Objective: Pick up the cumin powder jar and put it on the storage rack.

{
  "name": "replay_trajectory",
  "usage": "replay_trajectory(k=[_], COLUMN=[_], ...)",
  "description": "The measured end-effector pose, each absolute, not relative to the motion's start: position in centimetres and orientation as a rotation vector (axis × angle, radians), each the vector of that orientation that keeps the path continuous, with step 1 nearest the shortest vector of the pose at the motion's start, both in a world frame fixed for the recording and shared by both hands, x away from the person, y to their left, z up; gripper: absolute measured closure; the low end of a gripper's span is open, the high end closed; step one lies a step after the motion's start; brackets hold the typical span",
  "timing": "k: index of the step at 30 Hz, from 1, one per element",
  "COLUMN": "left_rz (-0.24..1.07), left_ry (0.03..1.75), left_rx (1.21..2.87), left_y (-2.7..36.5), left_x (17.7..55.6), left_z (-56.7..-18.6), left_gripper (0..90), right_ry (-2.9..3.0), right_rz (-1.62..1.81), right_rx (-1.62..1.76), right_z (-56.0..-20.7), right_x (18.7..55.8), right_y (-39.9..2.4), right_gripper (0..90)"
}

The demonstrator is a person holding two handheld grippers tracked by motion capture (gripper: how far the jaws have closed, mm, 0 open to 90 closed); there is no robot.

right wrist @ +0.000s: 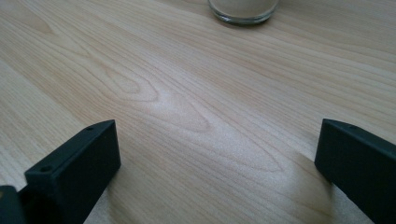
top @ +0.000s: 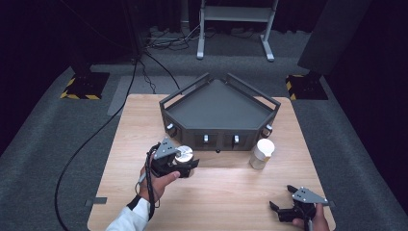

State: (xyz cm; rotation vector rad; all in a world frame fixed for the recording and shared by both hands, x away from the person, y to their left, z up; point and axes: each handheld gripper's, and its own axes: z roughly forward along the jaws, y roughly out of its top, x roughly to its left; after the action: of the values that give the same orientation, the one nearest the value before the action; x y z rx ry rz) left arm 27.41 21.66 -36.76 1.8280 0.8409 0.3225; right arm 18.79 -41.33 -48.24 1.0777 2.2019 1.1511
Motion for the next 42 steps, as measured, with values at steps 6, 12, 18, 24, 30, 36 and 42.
replay_trajectory(k=[6,12,18,24,30,36,42], left_rz=[0.318,0.319,0.327,0.346,0.352,0.350,0.346], left_ry=[0.844,0.839,0.822,0.807,0.785,0.754,0.751], left_rx=[1.824,1.801,1.804,1.798,1.803,1.811,1.813], left_y=[21.3,21.2,21.0,20.8,20.3,19.6,19.0], left_x=[28.5,29.6,30.4,31.2,32.3,33.4,34.6], left_z=[-35.8,-34.8,-33.6,-32.0,-30.4,-29.3,-28.5], left_gripper=[30.3,30.3,30.3,30.3,30.3,30.3,30.4], right_ry=[2.202,2.202,2.202,2.202,2.202,2.200,2.198], right_rz=[1.151,1.151,1.151,1.151,1.151,1.149,1.149], right_rx=[1.077,1.078,1.078,1.078,1.079,1.081,1.082], right_z=[-48.2,-48.2,-48.2,-48.2,-48.2,-48.2,-48.2], right_x=[18.8,18.8,18.8,18.8,18.8,18.8,18.7], right_y=[-41.3,-41.3,-41.3,-41.3,-41.3,-41.3,-41.3], right_gripper=[0.0,0.0,0.0,0.0,0.0,0.0,0.0])
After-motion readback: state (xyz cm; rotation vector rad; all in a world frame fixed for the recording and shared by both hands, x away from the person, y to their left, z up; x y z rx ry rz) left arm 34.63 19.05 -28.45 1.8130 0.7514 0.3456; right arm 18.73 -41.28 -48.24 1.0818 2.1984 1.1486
